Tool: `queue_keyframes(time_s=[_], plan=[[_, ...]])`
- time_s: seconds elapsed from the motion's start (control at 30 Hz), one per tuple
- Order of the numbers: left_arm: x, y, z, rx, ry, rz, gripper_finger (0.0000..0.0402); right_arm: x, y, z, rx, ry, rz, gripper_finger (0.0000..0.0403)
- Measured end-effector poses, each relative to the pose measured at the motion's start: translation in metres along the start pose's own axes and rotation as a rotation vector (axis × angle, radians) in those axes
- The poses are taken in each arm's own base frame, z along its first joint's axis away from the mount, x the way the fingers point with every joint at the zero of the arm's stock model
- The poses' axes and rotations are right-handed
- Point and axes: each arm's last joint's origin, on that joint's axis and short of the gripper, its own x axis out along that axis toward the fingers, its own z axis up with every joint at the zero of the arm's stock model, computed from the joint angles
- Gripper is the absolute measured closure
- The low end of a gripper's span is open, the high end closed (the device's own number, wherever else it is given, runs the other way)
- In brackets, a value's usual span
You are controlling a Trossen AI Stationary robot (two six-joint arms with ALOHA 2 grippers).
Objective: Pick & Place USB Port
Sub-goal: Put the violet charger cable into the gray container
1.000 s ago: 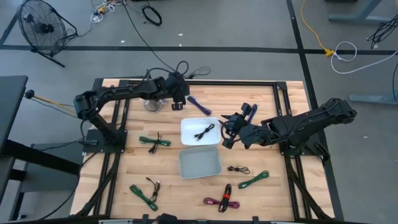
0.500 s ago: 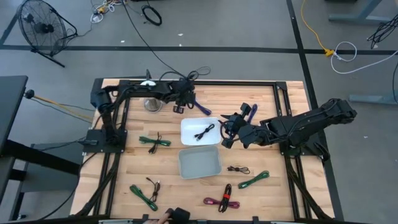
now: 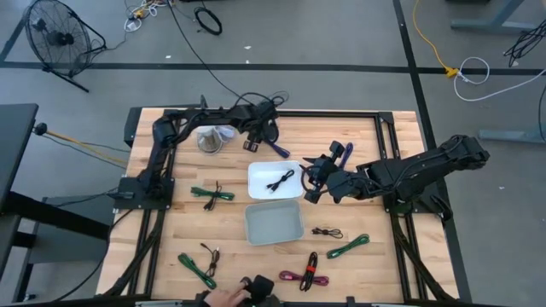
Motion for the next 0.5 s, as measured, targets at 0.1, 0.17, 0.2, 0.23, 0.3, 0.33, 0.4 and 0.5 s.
queue_keyframes(time_s=[0.1, 0.17, 0.2, 0.23, 0.3, 0.33, 0.4, 0.5], plan=[[0.003, -0.001, -0.002, 0.014, -0.006, -0.023, 0.0221, 0.0, 0.0, 0.0, -0.007, 0.0, 0.0, 0.0302], [0.004, 0.0, -0.003, 0.01, -0.044, -0.046, 0.0221, 0.0, 0.0, 0.0, -0.006, 0.0, 0.0, 0.0302], [0.004, 0.001, -0.002, 0.003, -0.062, -0.049, 0.0221, 0.0, 0.0, 0.0, -0.004, 0.0, 0.0, 0.0302], [0.005, 0.002, -0.003, -0.002, -0.066, -0.049, 0.0221, 0.0, 0.0, 0.0, -0.004, 0.0, 0.001, 0.0302], [0.006, 0.002, -0.004, -0.003, -0.064, -0.05, 0.0221, 0.0, 0.0, 0.0, -0.003, 0.001, 0.009, 0.0302], [0.007, 0.002, -0.004, -0.001, -0.063, -0.05, 0.0221, 0.0, 0.0, 0.0, -0.003, 0.002, 0.016, 0.0302], [0.01, 0.002, -0.005, -0.004, -0.067, -0.061, 0.0221, 0.0, 0.001, 0.0, -0.002, 0.002, 0.018, 0.0302], [0.015, 0.001, -0.007, -0.012, -0.081, -0.108, 0.0221, 0.0, 0.001, 0.0, 0.005, 0.002, 0.019, 0.0302]])
